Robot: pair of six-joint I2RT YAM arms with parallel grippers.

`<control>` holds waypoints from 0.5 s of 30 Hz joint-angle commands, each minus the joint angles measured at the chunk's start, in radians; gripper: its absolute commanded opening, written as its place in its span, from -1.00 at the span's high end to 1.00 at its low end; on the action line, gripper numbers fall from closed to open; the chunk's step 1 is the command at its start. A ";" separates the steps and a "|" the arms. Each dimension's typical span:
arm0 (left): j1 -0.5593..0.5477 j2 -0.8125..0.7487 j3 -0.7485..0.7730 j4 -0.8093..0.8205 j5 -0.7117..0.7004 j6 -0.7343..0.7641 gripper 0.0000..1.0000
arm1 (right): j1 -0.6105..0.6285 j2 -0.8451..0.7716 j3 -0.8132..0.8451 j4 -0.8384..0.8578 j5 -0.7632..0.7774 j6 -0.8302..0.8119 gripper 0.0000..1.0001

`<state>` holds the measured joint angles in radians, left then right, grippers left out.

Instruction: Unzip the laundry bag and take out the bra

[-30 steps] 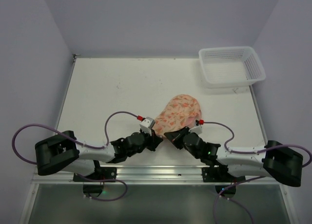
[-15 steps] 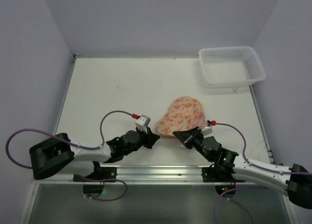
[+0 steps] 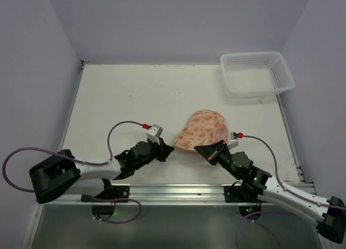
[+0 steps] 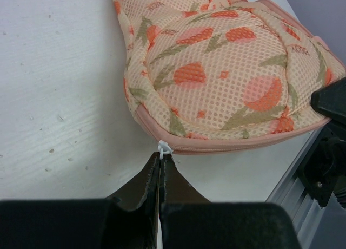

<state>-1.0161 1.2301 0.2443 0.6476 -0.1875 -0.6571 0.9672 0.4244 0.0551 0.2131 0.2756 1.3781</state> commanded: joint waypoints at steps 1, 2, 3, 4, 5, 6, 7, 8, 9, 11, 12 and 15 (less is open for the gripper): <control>0.030 -0.009 -0.008 -0.045 -0.027 0.051 1.00 | -0.018 -0.053 -0.150 -0.029 0.016 -0.030 1.00; 0.039 -0.006 -0.005 -0.051 -0.026 0.053 1.00 | -0.018 -0.062 -0.150 -0.037 0.010 -0.030 1.00; 0.045 0.000 0.001 -0.054 -0.018 0.059 1.00 | -0.018 -0.082 -0.147 -0.065 0.002 -0.025 1.00; 0.056 0.000 0.003 -0.060 -0.017 0.060 1.00 | -0.018 -0.090 -0.146 -0.082 0.004 -0.025 1.00; 0.059 0.000 0.004 -0.060 -0.015 0.063 1.00 | -0.018 -0.099 -0.143 -0.101 0.010 -0.024 1.00; 0.062 0.000 0.003 -0.062 -0.007 0.066 1.00 | -0.018 -0.111 -0.143 -0.130 0.026 -0.016 1.00; 0.060 0.002 0.003 -0.048 0.003 0.070 1.00 | -0.019 -0.114 -0.144 -0.136 0.031 -0.013 1.00; 0.060 0.005 0.001 -0.037 0.020 0.073 1.00 | -0.019 -0.118 -0.146 -0.136 0.034 -0.010 1.00; 0.060 0.014 -0.002 -0.025 0.046 0.071 1.00 | -0.019 -0.112 -0.141 -0.141 0.039 -0.005 1.00; 0.057 0.028 0.000 0.006 0.069 0.060 1.00 | -0.018 -0.090 -0.091 -0.152 0.046 -0.010 0.73; 0.056 0.045 0.000 0.018 0.080 0.057 1.00 | -0.018 -0.070 -0.062 -0.167 0.057 -0.020 0.54; 0.021 0.089 0.021 0.046 0.074 0.048 1.00 | -0.016 0.042 0.061 -0.244 0.057 -0.004 0.11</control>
<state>-0.9791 1.2816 0.2447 0.6518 -0.1146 -0.6300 0.9562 0.3889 0.0559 0.0517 0.2790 1.3724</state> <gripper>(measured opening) 0.009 0.408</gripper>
